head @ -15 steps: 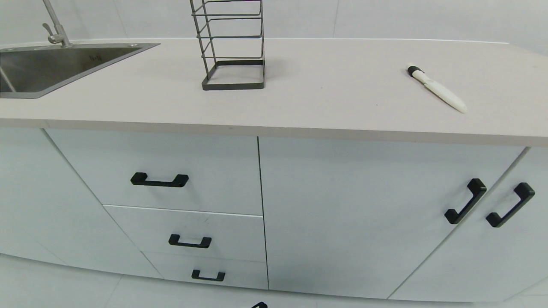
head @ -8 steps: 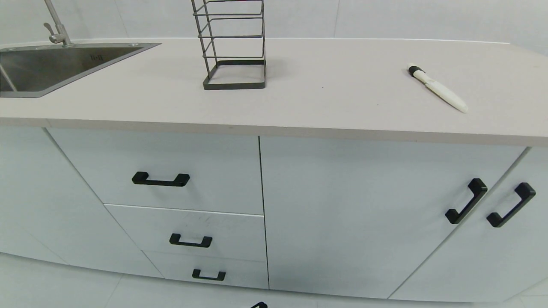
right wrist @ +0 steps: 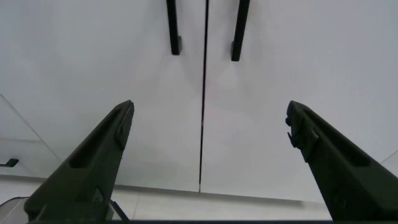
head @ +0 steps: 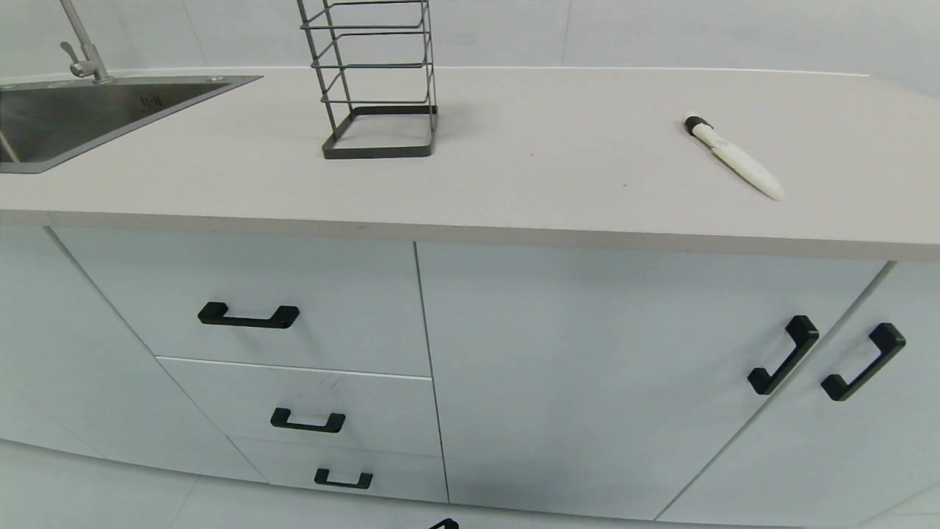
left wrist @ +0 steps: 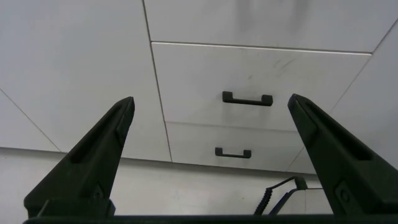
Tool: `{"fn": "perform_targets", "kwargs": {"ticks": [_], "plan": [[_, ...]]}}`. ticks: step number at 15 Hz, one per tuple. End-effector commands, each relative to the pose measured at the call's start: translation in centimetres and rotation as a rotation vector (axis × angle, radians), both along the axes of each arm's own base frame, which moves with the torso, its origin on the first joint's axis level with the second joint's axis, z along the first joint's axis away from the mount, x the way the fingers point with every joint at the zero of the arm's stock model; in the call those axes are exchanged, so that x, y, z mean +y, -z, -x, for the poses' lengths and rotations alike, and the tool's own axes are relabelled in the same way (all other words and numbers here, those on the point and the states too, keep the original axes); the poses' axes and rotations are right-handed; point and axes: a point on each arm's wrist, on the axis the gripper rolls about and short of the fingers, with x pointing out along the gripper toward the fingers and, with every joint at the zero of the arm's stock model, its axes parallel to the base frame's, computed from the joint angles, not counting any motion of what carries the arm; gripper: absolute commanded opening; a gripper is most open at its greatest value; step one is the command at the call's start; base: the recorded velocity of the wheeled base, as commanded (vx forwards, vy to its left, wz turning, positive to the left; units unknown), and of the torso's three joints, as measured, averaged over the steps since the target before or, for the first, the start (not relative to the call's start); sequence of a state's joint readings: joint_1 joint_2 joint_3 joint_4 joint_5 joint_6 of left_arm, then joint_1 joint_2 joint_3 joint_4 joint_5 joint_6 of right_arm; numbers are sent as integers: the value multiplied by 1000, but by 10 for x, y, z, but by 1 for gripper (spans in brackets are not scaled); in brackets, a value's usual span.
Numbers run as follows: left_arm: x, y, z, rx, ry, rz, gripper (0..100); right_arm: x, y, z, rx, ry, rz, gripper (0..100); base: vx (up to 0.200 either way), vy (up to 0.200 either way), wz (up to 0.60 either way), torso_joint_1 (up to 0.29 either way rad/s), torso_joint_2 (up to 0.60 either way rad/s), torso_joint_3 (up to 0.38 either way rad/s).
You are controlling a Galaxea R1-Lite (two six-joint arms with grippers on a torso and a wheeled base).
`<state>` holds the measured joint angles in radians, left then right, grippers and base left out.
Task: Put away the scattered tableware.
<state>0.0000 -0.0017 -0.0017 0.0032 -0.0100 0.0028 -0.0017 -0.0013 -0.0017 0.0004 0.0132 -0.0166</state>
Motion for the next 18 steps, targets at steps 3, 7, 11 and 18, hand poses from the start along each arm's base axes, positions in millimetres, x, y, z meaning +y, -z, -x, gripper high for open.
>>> {"fn": "perform_targets", "kwargs": {"ticks": [3,7,11,18], "plan": [[0,0,0,2,-1,0,100,0,0,0,1,-2,0,100,0,0,0,0,0,0],[0,0,0,2,-1,0,100,0,0,0,1,-2,0,100,0,0,-450,3,3,-1],[0,0,0,2,-1,1,100,0,0,0,1,-2,0,100,0,0,-150,2,-1,2],[0,0,0,2,1,1,100,0,0,0,1,-2,0,100,86,0,0,1,-1,2]]}}
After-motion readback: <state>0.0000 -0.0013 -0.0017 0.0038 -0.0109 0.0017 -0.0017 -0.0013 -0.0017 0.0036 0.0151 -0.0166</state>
